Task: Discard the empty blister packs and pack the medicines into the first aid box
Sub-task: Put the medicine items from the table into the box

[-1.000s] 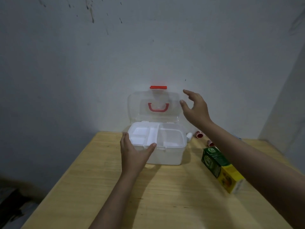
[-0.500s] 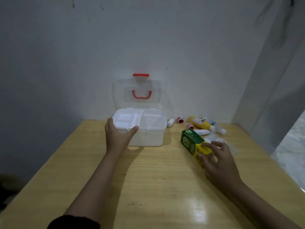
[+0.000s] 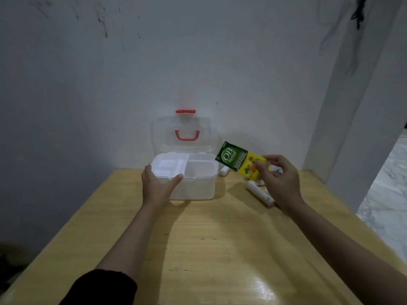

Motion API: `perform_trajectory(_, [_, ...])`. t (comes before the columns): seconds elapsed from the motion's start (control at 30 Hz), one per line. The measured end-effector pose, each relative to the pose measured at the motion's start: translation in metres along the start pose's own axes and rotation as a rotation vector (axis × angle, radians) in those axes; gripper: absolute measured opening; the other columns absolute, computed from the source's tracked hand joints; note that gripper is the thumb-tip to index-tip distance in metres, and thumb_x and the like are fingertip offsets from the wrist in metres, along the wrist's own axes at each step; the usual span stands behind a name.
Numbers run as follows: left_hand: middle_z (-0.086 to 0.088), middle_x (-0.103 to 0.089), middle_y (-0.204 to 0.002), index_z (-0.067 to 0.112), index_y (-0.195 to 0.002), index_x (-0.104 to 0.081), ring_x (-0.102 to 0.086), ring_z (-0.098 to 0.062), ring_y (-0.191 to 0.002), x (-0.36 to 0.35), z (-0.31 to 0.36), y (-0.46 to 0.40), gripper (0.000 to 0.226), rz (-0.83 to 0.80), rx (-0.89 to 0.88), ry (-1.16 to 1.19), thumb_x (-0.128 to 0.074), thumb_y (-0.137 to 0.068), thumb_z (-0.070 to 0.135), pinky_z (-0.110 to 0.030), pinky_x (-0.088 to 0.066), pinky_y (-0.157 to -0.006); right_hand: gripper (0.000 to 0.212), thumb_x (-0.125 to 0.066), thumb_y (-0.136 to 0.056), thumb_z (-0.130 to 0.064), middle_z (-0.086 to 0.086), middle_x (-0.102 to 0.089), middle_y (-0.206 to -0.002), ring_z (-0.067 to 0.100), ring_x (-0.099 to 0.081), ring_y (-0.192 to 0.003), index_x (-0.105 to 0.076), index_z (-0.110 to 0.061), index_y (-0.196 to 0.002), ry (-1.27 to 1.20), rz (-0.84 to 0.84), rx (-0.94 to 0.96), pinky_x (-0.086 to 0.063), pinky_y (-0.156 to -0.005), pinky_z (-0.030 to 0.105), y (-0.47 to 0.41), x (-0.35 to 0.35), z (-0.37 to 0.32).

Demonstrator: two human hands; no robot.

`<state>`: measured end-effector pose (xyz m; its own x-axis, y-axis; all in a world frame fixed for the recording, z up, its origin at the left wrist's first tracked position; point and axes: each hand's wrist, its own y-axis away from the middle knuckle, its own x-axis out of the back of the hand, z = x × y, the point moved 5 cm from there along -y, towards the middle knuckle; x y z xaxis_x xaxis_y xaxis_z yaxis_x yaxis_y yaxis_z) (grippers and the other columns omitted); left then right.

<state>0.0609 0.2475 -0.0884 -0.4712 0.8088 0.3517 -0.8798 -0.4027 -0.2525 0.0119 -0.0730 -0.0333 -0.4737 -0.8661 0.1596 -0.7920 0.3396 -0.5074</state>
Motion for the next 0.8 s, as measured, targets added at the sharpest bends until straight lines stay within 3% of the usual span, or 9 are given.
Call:
perform_trajectory(0.07, [-0.008, -0.025, -0.150, 0.012, -0.146, -0.019, -0.033, -0.027, -0.135, 0.000, -0.001, -0.002, 0.107, -0.004, 0.015, -0.002, -0.081, -0.065, 0.044, -0.037, -0.037, -0.102, 0.024, -0.070, -0.081, -0.033, 0.002, -0.066, -0.101, 0.017, -0.069, -0.069, -0.066, -0.017, -0.099, 0.015, -0.002, 0.008, -0.056, -0.059, 0.027, -0.018, -0.015, -0.017])
perform_trajectory(0.17, [-0.007, -0.027, -0.148, 0.012, -0.146, -0.019, -0.035, -0.027, -0.132, 0.000, -0.001, -0.004, 0.107, 0.001, 0.026, -0.013, -0.081, -0.064, 0.044, -0.037, -0.038, -0.099, 0.028, -0.070, -0.080, -0.034, 0.004, -0.065, -0.097, 0.012, -0.061, -0.069, -0.066, -0.017, -0.102, 0.163, -0.060, 0.088, -0.046, -0.052, 0.014, -0.043, -0.045, -0.039])
perform_trajectory(0.33, [-0.008, -0.026, -0.149, 0.012, -0.145, -0.019, -0.033, -0.026, -0.133, -0.002, -0.004, -0.005, 0.105, 0.006, 0.000, -0.005, -0.081, -0.065, 0.042, -0.033, -0.036, -0.097, 0.032, -0.072, -0.076, -0.037, 0.008, -0.067, -0.092, 0.024, -0.067, -0.082, -0.067, -0.014, -0.097, 0.354, -0.262, 0.028, -0.058, -0.073, 0.041, -0.065, -0.107, -0.041])
perform_trajectory(0.47, [-0.006, -0.024, -0.151, 0.013, -0.146, -0.019, -0.030, -0.026, -0.136, -0.003, -0.007, -0.008, 0.108, 0.012, 0.006, 0.004, -0.081, -0.064, 0.045, -0.035, -0.036, -0.101, 0.032, -0.071, -0.079, -0.034, 0.008, -0.064, -0.094, 0.022, -0.061, -0.083, -0.067, -0.008, -0.097, 0.492, -0.431, -0.074, -0.052, -0.068, 0.031, -0.064, -0.153, -0.028])
perform_trajectory(0.6, [-0.006, -0.027, -0.150, 0.013, -0.145, -0.021, -0.032, -0.024, -0.135, -0.003, -0.009, -0.010, 0.109, 0.027, 0.010, -0.003, -0.082, -0.062, 0.047, -0.034, -0.037, -0.099, 0.032, -0.064, -0.085, -0.031, 0.011, -0.065, -0.101, 0.025, -0.059, -0.091, -0.064, -0.004, -0.102, 0.511, -0.435, -0.135, -0.047, -0.069, 0.031, -0.068, -0.181, -0.014])
perform_trajectory(0.73, [-0.005, -0.029, -0.148, 0.015, -0.144, -0.022, -0.034, -0.024, -0.133, -0.004, -0.010, -0.012, 0.108, 0.034, 0.014, 0.006, -0.082, -0.061, 0.048, -0.032, -0.039, -0.094, 0.016, -0.059, -0.087, -0.021, 0.006, -0.052, -0.077, 0.022, -0.050, -0.072, -0.053, -0.005, -0.086, 0.553, -0.447, -0.201, -0.039, -0.051, 0.026, -0.074, -0.193, -0.007])
perform_trajectory(0.8, [-0.004, -0.030, -0.146, 0.015, -0.144, -0.023, -0.035, -0.023, -0.132, -0.004, -0.012, -0.012, 0.107, 0.040, 0.013, 0.013, -0.082, -0.060, 0.047, -0.030, -0.039, -0.090, 0.019, -0.058, -0.086, -0.018, 0.005, -0.047, -0.069, 0.021, -0.049, -0.062, -0.047, -0.008, -0.076, 0.538, -0.446, -0.255, -0.044, -0.050, 0.027, -0.074, -0.198, 0.000])
